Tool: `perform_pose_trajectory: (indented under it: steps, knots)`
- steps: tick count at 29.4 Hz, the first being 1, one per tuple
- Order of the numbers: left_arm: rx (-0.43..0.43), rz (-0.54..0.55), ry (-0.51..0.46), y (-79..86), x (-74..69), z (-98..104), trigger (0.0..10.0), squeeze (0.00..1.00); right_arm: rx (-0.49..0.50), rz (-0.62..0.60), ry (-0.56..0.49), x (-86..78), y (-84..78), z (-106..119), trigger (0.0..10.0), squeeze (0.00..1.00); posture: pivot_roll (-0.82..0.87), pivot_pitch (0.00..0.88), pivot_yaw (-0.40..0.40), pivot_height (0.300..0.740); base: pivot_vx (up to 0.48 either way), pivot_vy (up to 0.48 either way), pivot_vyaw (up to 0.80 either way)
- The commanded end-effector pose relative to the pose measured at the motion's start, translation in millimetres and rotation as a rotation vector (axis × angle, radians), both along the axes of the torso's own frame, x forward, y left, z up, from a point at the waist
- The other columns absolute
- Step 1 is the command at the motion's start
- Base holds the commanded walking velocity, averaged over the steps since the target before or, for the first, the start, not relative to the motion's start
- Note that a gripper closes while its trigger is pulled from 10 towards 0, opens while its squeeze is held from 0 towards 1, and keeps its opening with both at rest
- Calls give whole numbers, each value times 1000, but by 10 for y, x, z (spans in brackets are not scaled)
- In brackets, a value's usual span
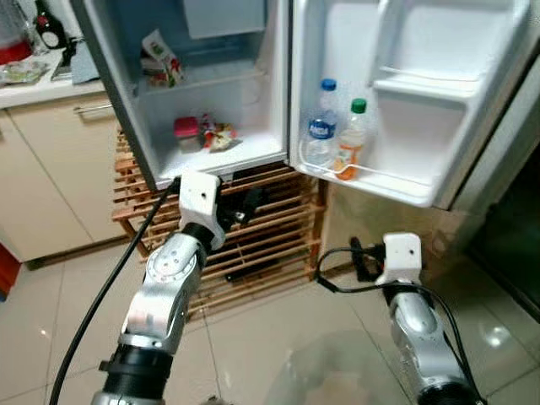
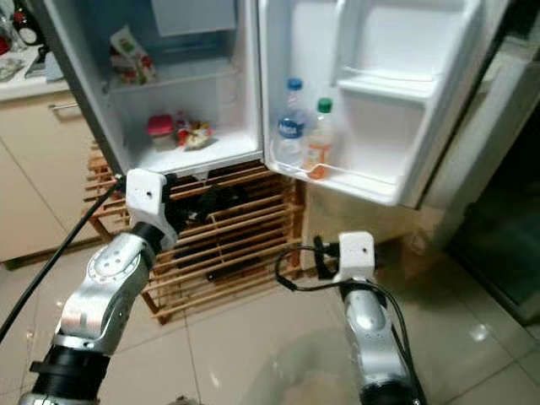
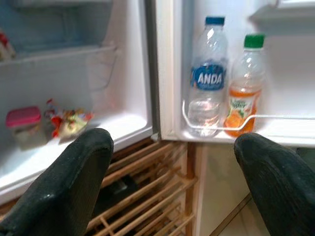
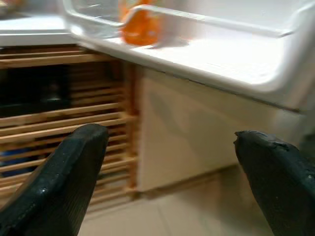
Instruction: Restocking fridge
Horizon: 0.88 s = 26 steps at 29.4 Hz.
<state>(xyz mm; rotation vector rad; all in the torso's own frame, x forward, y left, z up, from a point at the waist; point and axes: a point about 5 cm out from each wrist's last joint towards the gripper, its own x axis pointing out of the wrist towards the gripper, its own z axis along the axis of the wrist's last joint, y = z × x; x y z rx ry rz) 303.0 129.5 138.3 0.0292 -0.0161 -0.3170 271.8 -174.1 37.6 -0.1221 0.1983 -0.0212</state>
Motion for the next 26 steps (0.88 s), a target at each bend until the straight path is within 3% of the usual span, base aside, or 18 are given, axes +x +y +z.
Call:
perform_pose_trajectory:
  steps: [1, 8, 15, 16, 19, 23, 26]
  knots:
    - [11, -8, -11, -11, 36, 23, 10000, 0, -32, -2, -13, 64, 45, 56, 10000, 0, -71, 0, 46, 740, 330, -345, 0]
    - [-35, 19, 18, -22, 41, -28, 10000, 0, -46, -7, 43, 54, 53, -42, 10000, 0, -68, 0, 47, 740, 332, -343, 0]
    - [-28, -34, -15, -114, 33, 1, 10000, 0, -74, -13, 101, -6, -10, -137, 10000, 0, -72, 0, 39, 740, 334, -341, 0]
    - [-47, -34, -27, -123, 29, 21, 10000, 0, -110, -43, 146, -71, -137, -218, 10000, 0, -73, 0, 37, 740, 442, 0, 0]
    - [-57, -13, -31, -85, 32, 24, 10000, 0, -160, -74, 178, -130, -262, -270, 10000, 0, -73, 0, 34, 740, 229, 0, 0]
    - [-35, 95, 35, 130, 70, -102, 10000, 0, -227, -179, 320, -277, -533, -410, 10000, 0, -71, 0, 31, 740, 0, 0, 0]
    - [-23, 138, 65, 218, 75, -169, 10000, 0, -254, -202, 353, -300, -599, -439, 10000, 0, -70, 0, 35, 740, 0, 0, 0]
